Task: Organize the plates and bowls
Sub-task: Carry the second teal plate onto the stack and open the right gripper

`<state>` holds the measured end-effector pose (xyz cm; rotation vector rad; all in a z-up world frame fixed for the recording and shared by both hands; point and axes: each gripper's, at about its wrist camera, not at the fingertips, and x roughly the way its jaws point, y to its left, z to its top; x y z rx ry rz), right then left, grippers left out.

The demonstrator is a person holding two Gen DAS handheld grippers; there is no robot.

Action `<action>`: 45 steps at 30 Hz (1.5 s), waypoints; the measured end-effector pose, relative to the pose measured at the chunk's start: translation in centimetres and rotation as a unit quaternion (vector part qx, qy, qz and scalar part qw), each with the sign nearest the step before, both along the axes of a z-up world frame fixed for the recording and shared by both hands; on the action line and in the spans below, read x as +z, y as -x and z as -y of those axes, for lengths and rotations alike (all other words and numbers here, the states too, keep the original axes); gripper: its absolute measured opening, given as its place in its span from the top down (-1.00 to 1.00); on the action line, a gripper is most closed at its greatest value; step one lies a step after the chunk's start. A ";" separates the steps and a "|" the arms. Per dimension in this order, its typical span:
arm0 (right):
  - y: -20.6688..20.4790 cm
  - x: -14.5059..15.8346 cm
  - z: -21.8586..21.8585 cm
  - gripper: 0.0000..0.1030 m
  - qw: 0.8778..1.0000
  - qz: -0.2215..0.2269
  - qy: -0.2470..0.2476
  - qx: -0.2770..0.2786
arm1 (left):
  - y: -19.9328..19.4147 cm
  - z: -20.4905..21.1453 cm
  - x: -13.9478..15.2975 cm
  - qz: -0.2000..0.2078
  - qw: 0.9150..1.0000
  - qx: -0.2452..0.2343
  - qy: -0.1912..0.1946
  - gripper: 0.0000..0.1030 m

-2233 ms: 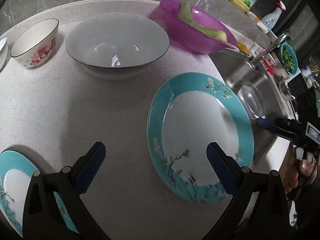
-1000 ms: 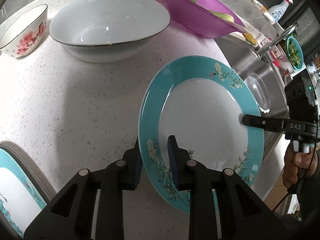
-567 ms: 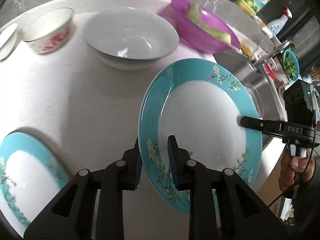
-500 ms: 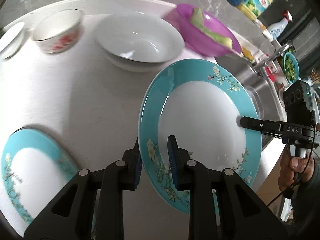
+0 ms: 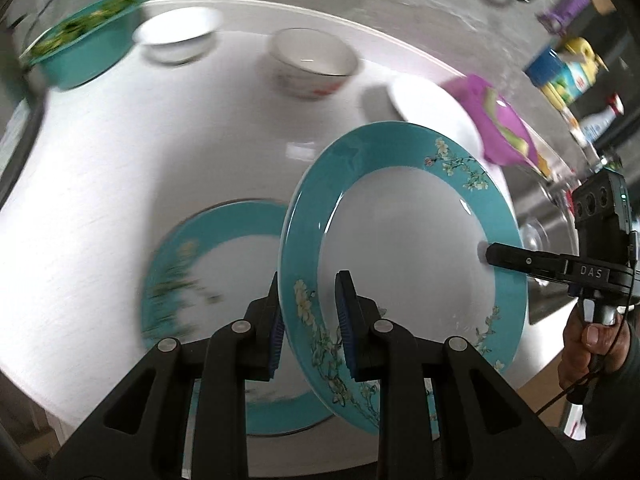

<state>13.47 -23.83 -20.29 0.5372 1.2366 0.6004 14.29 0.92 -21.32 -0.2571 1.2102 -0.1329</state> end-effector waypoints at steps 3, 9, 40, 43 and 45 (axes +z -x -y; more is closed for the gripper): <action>-0.4 -0.4 -3.0 0.75 1.000 -0.006 0.001 0.020 | 1.4 -3.6 -0.5 -0.007 1.000 0.021 -0.002 0.59; -0.9 -1.5 -7.0 0.75 0.999 -0.018 0.008 0.046 | 3.0 -7.8 -1.6 -0.021 0.999 0.042 -0.009 0.59; 0.7 -3.2 -11.5 0.55 0.976 0.060 0.183 0.098 | 2.1 -6.5 -6.2 -0.028 0.998 0.015 -0.047 0.57; 0.9 -3.4 -11.6 0.52 0.975 0.067 0.188 0.098 | 1.9 -6.2 -6.4 -0.024 0.998 0.012 -0.050 0.56; 1.0 -3.5 -11.8 0.50 0.973 0.077 0.193 0.101 | 1.7 -6.0 -6.4 -0.019 0.998 0.007 -0.055 0.55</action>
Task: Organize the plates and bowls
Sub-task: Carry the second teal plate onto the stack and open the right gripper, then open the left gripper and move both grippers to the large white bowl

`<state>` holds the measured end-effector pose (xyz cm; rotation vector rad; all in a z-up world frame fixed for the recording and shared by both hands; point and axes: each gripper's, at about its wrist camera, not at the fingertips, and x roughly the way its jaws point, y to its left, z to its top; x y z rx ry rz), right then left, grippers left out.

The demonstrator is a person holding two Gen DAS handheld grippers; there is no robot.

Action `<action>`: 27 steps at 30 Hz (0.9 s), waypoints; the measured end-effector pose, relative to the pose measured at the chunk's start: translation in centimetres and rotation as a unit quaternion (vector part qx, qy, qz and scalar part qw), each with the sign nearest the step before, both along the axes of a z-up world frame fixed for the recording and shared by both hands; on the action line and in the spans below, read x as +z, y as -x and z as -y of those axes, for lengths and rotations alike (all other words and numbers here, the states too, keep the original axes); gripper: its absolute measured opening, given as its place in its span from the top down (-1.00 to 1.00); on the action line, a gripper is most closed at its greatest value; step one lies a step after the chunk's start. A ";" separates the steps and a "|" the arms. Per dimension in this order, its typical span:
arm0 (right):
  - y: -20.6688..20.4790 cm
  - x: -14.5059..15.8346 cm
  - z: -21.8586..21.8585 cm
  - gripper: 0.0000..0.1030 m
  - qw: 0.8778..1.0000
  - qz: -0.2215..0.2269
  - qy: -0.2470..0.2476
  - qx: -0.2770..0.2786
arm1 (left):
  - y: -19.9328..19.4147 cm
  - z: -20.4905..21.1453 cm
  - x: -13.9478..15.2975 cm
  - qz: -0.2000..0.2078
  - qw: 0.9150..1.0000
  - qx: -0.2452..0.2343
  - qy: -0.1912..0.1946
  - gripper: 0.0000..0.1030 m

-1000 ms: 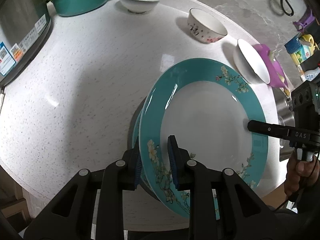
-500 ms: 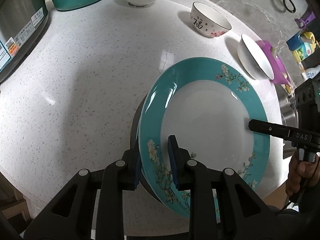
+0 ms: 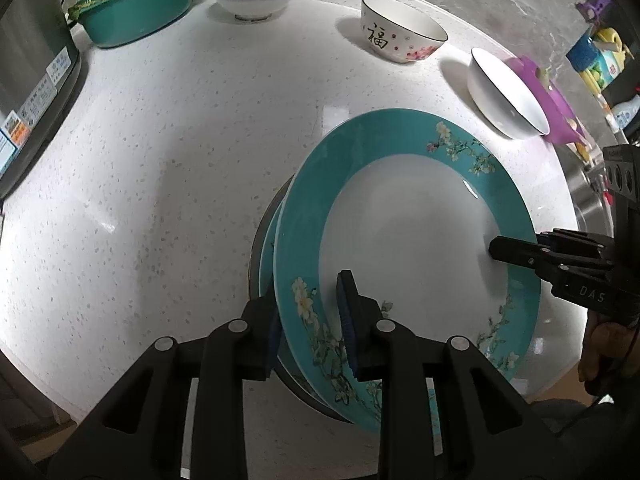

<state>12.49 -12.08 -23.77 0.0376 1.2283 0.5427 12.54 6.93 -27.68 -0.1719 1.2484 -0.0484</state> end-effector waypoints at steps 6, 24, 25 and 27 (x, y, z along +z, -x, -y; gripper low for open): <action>0.3 0.0 -0.2 0.46 1.000 0.011 0.005 0.003 | -0.1 0.0 -0.1 0.007 1.000 -0.012 -0.001 0.50; 0.4 2.2 1.7 -0.14 0.994 0.040 -0.043 -0.089 | -4.6 -2.7 6.3 0.074 0.995 -0.026 0.068 -0.55; 0.5 2.8 2.8 -0.18 0.991 0.042 -0.054 -0.112 | -5.7 -1.8 7.1 0.080 0.993 -0.045 0.080 -0.56; 0.5 3.6 4.6 -0.20 0.986 0.046 -0.065 -0.148 | -8.0 0.8 8.4 0.093 0.987 -0.088 0.100 -0.60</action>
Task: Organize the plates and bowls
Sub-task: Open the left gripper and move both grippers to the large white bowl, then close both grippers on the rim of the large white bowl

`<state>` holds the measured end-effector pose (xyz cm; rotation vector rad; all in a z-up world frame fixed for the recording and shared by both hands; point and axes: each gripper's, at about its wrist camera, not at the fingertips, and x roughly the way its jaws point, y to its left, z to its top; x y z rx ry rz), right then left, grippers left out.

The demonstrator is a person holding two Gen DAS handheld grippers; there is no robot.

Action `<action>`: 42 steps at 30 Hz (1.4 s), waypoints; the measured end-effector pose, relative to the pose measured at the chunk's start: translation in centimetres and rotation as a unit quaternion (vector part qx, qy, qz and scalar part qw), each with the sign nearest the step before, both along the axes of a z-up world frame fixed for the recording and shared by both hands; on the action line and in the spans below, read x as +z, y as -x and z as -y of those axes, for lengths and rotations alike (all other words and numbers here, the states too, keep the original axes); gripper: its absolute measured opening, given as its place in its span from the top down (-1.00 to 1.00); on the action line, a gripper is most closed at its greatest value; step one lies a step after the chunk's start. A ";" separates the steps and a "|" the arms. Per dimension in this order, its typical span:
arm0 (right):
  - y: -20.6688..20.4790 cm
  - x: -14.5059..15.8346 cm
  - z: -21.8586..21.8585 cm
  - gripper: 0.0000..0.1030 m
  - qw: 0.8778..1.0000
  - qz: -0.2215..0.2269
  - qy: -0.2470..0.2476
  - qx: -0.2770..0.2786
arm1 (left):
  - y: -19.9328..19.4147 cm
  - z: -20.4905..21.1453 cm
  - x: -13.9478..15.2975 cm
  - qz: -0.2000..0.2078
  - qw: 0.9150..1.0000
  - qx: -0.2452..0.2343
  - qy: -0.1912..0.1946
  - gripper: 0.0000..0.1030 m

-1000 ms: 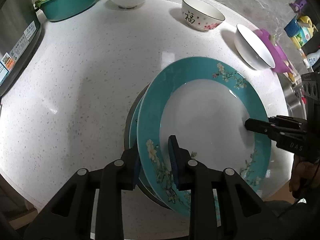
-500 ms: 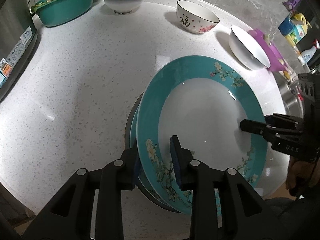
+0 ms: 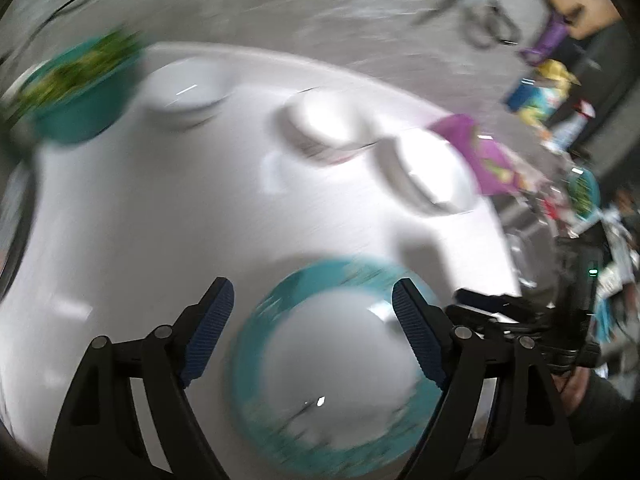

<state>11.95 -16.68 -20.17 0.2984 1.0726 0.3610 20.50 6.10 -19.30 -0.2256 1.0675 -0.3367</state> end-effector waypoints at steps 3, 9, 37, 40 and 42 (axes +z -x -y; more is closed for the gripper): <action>0.2 1.7 4.2 -0.27 0.997 0.007 -0.024 -0.069 | -2.9 4.7 0.9 0.007 0.998 -0.063 0.005 -0.62; -2.6 4.2 14.0 -0.44 0.984 0.026 -0.062 -0.166 | -9.4 13.7 -0.4 0.002 0.994 -0.098 -0.047 -0.62; -15.4 -4.5 18.3 0.08 0.981 -0.049 -0.091 -0.166 | -21.3 20.4 -10.7 -0.078 0.993 -0.053 -0.074 -0.21; -15.6 -5.0 18.1 0.63 0.983 -0.054 -0.089 -0.153 | -21.4 20.6 -11.3 -0.083 0.992 -0.056 -0.072 0.45; -15.6 -4.9 18.0 0.63 0.984 -0.053 -0.079 -0.149 | -21.3 20.7 -11.5 -0.080 0.992 -0.058 -0.078 0.47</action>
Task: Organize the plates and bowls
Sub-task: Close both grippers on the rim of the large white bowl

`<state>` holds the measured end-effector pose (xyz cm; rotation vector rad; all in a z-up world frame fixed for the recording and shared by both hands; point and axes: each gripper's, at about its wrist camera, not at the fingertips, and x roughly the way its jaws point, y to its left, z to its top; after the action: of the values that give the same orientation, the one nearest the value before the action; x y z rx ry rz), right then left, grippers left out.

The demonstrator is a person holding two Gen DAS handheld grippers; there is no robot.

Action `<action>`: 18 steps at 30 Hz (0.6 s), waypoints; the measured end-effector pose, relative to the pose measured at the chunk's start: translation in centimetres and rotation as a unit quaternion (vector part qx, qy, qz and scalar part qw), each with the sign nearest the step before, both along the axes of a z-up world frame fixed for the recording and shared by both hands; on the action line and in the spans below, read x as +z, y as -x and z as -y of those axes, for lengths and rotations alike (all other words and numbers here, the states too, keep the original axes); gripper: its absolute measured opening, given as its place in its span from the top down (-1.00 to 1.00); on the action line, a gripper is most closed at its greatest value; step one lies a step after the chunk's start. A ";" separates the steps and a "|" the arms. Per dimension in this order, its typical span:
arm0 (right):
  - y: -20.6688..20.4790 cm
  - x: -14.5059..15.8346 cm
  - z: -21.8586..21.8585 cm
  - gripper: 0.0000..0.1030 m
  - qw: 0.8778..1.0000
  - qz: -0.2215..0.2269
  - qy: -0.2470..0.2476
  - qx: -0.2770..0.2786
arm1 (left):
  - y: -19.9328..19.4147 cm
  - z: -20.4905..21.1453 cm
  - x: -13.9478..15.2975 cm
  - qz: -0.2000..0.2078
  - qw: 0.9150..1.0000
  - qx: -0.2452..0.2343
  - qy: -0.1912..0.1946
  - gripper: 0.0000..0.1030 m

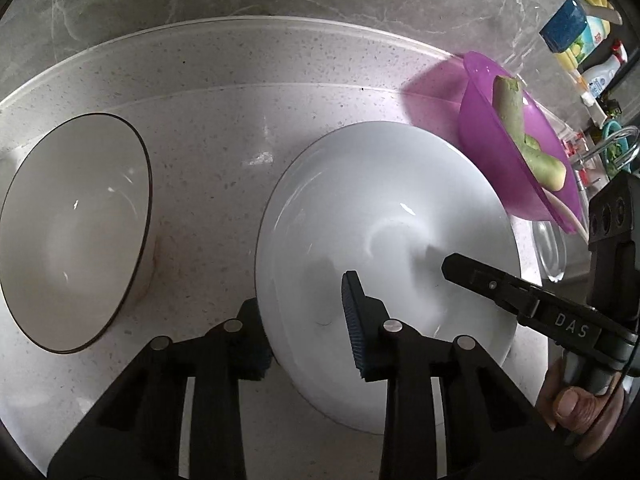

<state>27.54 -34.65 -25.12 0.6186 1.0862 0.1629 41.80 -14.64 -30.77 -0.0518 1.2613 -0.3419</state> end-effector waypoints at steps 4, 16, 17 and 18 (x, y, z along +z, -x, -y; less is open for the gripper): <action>0.0 0.2 -0.1 0.64 1.000 0.001 0.011 0.007 | 0.2 0.3 -0.1 0.000 1.000 -0.003 -0.006 0.55; 1.5 1.4 -0.8 0.64 1.000 0.001 0.026 0.014 | 2.7 0.3 2.0 0.005 1.000 -0.012 -0.011 0.56; 1.8 1.6 -0.8 0.64 1.000 0.002 0.027 0.013 | 3.1 0.4 2.2 0.005 1.000 -0.013 -0.009 0.56; 2.1 1.7 -0.7 0.64 1.000 0.003 0.028 0.013 | 3.5 0.5 2.4 0.006 1.000 -0.015 -0.009 0.56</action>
<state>25.43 -33.90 -23.37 0.5531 1.0897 0.1561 38.28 -15.10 -28.40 -0.0167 1.2543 -0.3563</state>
